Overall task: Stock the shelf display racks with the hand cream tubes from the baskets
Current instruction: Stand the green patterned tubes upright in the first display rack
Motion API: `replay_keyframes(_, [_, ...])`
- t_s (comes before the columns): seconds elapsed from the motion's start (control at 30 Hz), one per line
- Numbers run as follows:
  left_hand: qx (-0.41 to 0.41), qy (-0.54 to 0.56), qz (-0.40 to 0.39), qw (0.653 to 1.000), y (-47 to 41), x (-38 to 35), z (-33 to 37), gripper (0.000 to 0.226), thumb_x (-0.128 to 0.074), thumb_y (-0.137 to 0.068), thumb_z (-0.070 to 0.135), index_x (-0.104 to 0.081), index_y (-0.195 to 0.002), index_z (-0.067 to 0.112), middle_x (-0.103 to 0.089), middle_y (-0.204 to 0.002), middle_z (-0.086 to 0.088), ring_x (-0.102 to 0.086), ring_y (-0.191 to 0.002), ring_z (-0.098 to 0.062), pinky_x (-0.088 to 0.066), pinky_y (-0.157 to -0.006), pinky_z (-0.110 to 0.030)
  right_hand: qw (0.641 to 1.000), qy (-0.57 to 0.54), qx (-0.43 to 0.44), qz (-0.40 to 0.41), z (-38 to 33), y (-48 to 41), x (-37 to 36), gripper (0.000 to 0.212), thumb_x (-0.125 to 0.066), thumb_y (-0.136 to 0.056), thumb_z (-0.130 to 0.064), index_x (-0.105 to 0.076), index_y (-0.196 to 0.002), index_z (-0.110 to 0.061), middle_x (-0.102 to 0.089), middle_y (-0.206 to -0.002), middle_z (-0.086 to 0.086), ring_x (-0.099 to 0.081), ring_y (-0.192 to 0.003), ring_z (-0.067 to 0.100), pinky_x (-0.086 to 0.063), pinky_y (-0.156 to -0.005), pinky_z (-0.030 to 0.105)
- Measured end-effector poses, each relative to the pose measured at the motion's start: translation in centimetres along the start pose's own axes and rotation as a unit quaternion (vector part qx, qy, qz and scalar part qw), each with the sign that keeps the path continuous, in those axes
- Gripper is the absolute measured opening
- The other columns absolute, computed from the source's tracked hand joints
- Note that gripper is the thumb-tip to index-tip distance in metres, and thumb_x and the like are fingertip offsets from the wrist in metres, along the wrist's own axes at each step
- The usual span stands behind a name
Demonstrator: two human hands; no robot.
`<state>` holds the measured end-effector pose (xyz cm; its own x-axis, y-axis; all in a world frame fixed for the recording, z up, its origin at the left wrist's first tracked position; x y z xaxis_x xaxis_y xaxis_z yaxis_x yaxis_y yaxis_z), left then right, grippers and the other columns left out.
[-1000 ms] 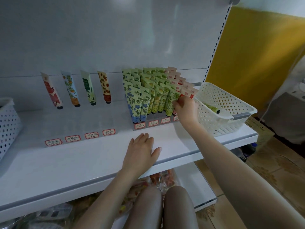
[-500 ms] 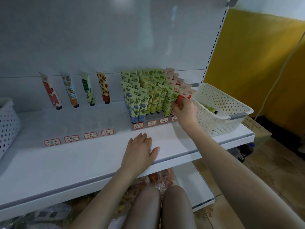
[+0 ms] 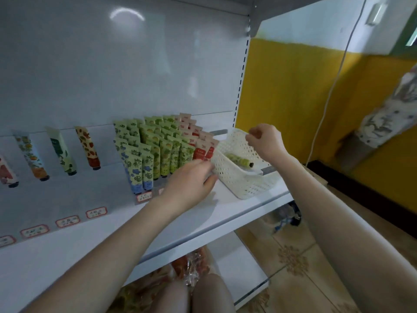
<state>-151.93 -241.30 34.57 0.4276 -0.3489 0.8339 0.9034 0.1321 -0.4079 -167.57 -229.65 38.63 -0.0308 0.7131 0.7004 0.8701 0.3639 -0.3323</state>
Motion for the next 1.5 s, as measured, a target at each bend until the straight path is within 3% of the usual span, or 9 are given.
replay_keyframes(0.17, [-0.013,-0.014,-0.037,0.999,-5.1,-1.5,3.0,0.030,-0.046,-0.096,0.026,-0.062,-0.110,0.006,-0.061,-0.106,-0.007,-0.057,-0.096,-0.022,-0.045,-0.078,-0.033,0.994,0.059,-0.040,-0.081,4.6,-2.1,-0.4,0.028,-0.054,-0.093,-0.017,-0.059,-0.111,0.004,-0.066,-0.100,0.021,-0.058,-0.077,0.027,-0.045,-0.061,0.030])
replay_keyframes(0.37, [0.039,-0.111,-0.157,0.981,-11.9,-6.7,2.5,0.033,-0.052,-0.092,0.020,-0.039,-0.062,0.014,-0.042,-0.064,0.000,-0.044,-0.061,-0.017,-0.030,-0.049,-0.026,0.976,0.112,-0.041,-0.183,6.4,-5.1,-3.0,0.027,-0.052,-0.094,-0.013,-0.058,-0.114,0.004,-0.065,-0.105,0.022,-0.056,-0.081,0.025,-0.041,-0.053,0.024])
replay_keyframes(0.53, [0.068,-0.180,-0.327,0.925,-14.4,-10.8,2.1,0.020,-0.066,-0.085,0.025,-0.053,-0.086,0.010,-0.048,-0.076,0.001,-0.053,-0.069,-0.016,-0.042,-0.059,-0.024,0.952,0.159,-0.035,-0.259,7.4,-7.2,-5.7,0.029,-0.046,-0.097,-0.015,-0.053,-0.120,0.001,-0.059,-0.117,0.019,-0.059,-0.103,0.029,-0.044,-0.071,0.031])
replay_keyframes(0.73, [0.100,-0.311,-0.489,0.809,-15.0,-13.8,-0.7,0.055,-0.059,-0.087,0.041,-0.045,-0.133,0.014,-0.049,-0.124,-0.007,-0.051,-0.110,-0.025,-0.045,-0.094,-0.033,0.917,0.232,-0.016,-0.323,8.6,-8.4,-9.0,0.025,-0.046,-0.097,-0.019,-0.056,-0.112,-0.002,-0.059,-0.103,0.011,-0.055,-0.095,0.029,-0.046,-0.073,0.032])
replay_keyframes(0.83, [0.083,-0.343,-0.494,0.795,-15.1,-14.2,-0.6,0.057,-0.055,-0.090,0.034,-0.035,-0.141,0.020,-0.040,-0.136,-0.005,-0.046,-0.118,-0.025,-0.041,-0.081,-0.029,0.897,0.260,-0.020,-0.356,8.9,-8.0,-9.9,0.028,-0.051,-0.094,-0.015,-0.057,-0.116,0.000,-0.064,-0.094,0.011,-0.055,-0.077,0.022,-0.039,-0.053,0.021])
replay_keyframes(1.03, [0.032,-0.372,-0.475,0.797,-15.1,-14.9,0.4,0.054,-0.047,-0.095,0.031,-0.030,-0.143,0.015,-0.037,-0.141,-0.008,-0.046,-0.122,-0.026,-0.043,-0.088,-0.030,0.894,0.260,-0.024,-0.364,9.1,-8.1,-10.8,0.030,-0.062,-0.087,-0.011,-0.057,-0.113,0.004,-0.062,-0.077,0.012,-0.058,-0.060,0.021,-0.049,-0.064,0.030])
replay_keyframes(1.1, [0.022,-0.355,-0.484,0.799,-15.0,-15.0,0.4,0.046,-0.050,-0.093,0.033,-0.044,-0.134,0.013,-0.047,-0.134,-0.009,-0.051,-0.114,-0.027,-0.045,-0.091,-0.033,0.896,0.262,-0.027,-0.356,9.2,-8.3,-10.7,0.012,-0.064,-0.084,-0.008,-0.055,-0.089,-0.002,-0.060,-0.074,0.011,-0.058,-0.062,0.023,-0.050,-0.068,0.033])
replay_keyframes(1.23, [0.015,-0.322,-0.494,0.808,-14.8,-15.1,0.6,0.035,-0.055,-0.090,0.030,-0.054,-0.122,0.015,-0.055,-0.097,-0.001,-0.053,-0.094,-0.024,-0.047,-0.085,-0.032,0.900,0.267,-0.031,-0.343,9.3,-8.4,-10.4,0.031,-0.064,-0.082,-0.004,-0.039,-0.065,-0.009,-0.052,-0.066,0.008,-0.060,-0.058,0.020,-0.053,-0.071,0.034])
replay_keyframes(1.5, [0.106,-0.296,-0.477,0.821,-15.0,-15.5,-0.7,0.052,-0.053,-0.087,0.049,-0.050,-0.128,0.018,-0.052,-0.130,-0.006,-0.051,-0.117,-0.024,-0.044,-0.094,-0.033,0.918,0.221,-0.045,-0.327,9.0,-8.3,-9.6,0.016,-0.061,-0.083,-0.004,-0.055,-0.098,-0.001,-0.064,-0.094,0.016,-0.069,-0.079,0.026,-0.057,-0.077,0.039])
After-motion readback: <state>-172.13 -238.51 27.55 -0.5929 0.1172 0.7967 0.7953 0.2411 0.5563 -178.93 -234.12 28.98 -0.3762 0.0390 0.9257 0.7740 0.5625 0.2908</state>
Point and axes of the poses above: each hand's wrist, its own y-axis away from the middle knuckle, its own x-axis out of the back of the hand, z = x × y, the point moved 7 cm from there along -y, towards the middle knuckle
